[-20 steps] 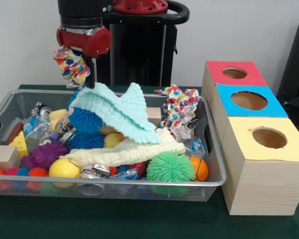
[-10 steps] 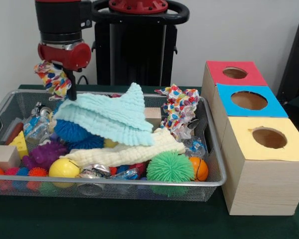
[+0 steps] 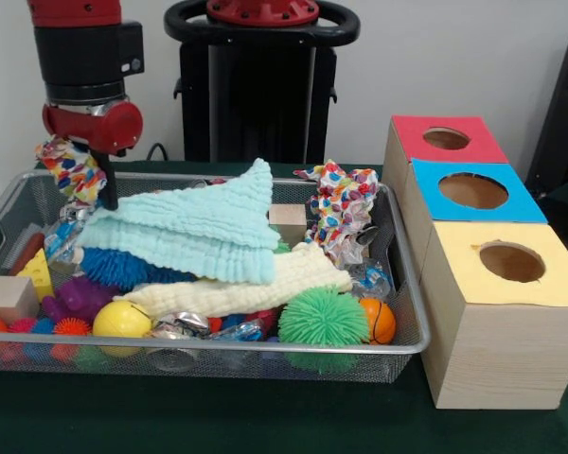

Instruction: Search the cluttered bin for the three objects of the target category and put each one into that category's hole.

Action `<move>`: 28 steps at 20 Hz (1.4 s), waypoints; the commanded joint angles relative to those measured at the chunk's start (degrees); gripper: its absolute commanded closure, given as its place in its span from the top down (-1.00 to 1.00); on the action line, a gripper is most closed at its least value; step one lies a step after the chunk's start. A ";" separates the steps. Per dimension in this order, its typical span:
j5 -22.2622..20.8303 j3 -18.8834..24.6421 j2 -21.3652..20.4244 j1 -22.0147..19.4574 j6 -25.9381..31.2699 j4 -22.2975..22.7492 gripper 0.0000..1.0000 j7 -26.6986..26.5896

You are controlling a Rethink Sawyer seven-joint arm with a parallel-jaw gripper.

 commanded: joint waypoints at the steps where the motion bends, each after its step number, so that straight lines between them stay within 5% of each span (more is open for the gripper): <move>1: -4.78 6.77 2.80 -2.60 7.23 -5.80 -1.00 -18.62; 12: -8.02 8.62 5.48 -3.48 6.55 -7.50 -1.00 -17.72; 23: -16.22 5.90 23.34 0.49 0.87 -20.58 -1.00 -14.27; 28: -17.43 5.03 24.50 0.35 -1.01 -19.96 -1.00 -11.87</move>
